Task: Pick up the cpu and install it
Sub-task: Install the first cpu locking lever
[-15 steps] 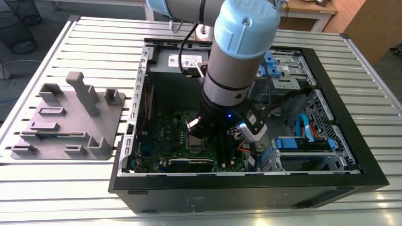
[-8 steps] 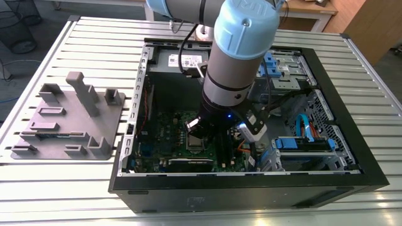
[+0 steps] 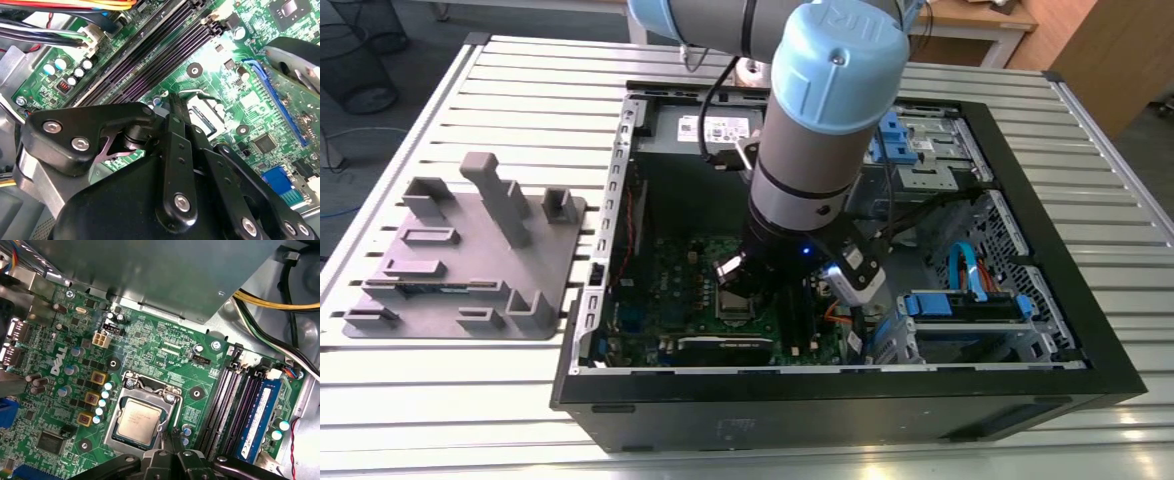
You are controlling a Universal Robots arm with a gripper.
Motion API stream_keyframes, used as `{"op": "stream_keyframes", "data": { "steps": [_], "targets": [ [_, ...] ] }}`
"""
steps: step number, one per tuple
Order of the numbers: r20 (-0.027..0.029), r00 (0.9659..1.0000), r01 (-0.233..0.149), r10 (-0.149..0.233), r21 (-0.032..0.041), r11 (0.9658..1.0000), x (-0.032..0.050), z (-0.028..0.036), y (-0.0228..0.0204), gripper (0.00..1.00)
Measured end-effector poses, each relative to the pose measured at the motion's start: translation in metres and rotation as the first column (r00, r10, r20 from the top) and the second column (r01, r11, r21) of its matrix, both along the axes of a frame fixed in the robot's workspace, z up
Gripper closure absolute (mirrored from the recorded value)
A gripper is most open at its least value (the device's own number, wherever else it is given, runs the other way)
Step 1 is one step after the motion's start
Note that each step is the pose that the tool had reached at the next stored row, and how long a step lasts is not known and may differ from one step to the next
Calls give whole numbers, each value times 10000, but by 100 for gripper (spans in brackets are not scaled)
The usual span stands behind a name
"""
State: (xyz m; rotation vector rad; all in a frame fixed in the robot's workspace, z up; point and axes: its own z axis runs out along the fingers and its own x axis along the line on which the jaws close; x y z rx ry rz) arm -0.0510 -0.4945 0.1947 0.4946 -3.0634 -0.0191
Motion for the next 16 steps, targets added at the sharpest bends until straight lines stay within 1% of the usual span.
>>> {"op": "stream_keyframes", "data": {
  "steps": [1, 2, 6, 9, 11, 16],
  "targets": [
    [9, 10000, 0, 0, 6, 10000, -9, -1, -1, 89],
    [30, 10000, 0, 0, 12, 10000, -16, -5, -2, 89],
    [150, 9999, -1, 0, 49, 10000, -20, -38, -11, 89],
    [209, 9998, -1, -1, 81, 10000, -21, -60, -18, 89],
    [219, 9998, -2, 0, 97, 10000, -20, -66, -18, 89],
    [221, 9998, -2, -1, 116, 9999, -20, -69, -31, 89]
  ]
}}
